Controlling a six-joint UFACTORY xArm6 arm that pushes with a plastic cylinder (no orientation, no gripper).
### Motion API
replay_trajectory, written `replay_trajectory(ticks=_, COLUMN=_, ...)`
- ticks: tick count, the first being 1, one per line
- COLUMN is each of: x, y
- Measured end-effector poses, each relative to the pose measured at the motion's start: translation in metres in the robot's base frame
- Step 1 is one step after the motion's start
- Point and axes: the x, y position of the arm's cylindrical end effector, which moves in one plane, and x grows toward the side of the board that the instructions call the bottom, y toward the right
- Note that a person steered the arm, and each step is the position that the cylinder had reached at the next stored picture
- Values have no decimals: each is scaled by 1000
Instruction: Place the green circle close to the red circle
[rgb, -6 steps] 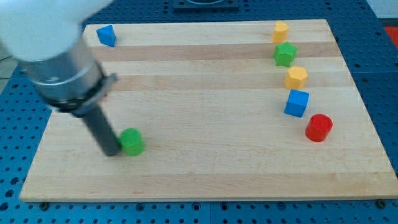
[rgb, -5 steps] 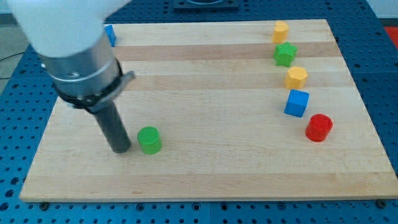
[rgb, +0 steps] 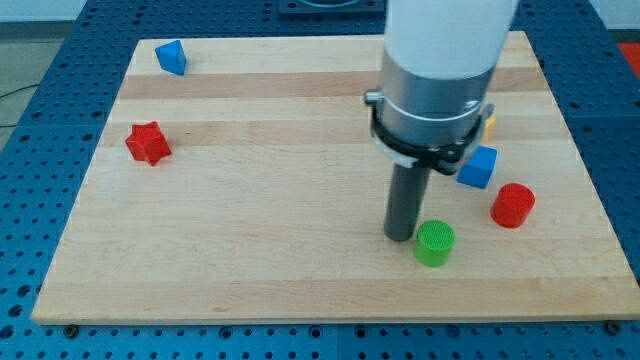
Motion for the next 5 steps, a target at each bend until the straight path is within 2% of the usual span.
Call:
replay_trajectory(ticks=1, x=17, y=-10)
replay_trajectory(ticks=3, x=20, y=81)
replay_trajectory(ticks=4, x=20, y=61)
replay_trajectory(ticks=5, x=-7, y=11)
